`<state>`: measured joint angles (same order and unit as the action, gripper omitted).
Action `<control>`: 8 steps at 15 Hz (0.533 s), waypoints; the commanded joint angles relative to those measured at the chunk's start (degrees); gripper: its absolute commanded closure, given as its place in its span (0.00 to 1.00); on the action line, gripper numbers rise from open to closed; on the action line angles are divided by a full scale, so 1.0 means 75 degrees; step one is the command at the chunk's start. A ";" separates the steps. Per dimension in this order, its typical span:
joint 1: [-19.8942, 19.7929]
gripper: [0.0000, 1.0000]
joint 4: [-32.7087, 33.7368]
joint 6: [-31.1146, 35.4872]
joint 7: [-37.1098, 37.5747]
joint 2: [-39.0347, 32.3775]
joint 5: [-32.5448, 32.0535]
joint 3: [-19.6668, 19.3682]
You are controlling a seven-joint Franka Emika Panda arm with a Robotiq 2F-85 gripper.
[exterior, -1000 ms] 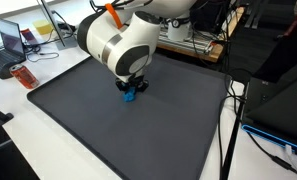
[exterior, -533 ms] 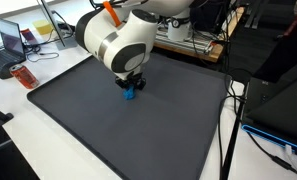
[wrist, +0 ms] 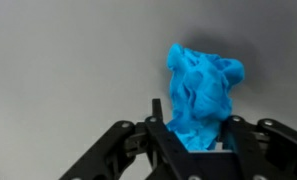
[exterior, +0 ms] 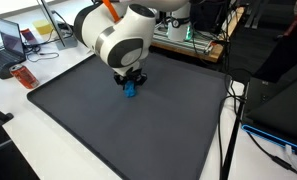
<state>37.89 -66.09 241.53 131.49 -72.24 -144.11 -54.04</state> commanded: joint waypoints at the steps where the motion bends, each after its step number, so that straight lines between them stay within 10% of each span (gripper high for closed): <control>1: 0.0209 0.22 -0.0590 0.0135 -0.0397 0.0396 0.0000 -0.0044; 4: 0.0386 0.00 -0.1239 0.0072 -0.0604 0.0701 0.0000 0.0026; 8: 0.0696 0.00 -0.1772 0.0047 -0.0268 0.1045 0.0000 -0.0040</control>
<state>40.60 -74.51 241.58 128.78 -68.14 -144.11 -53.84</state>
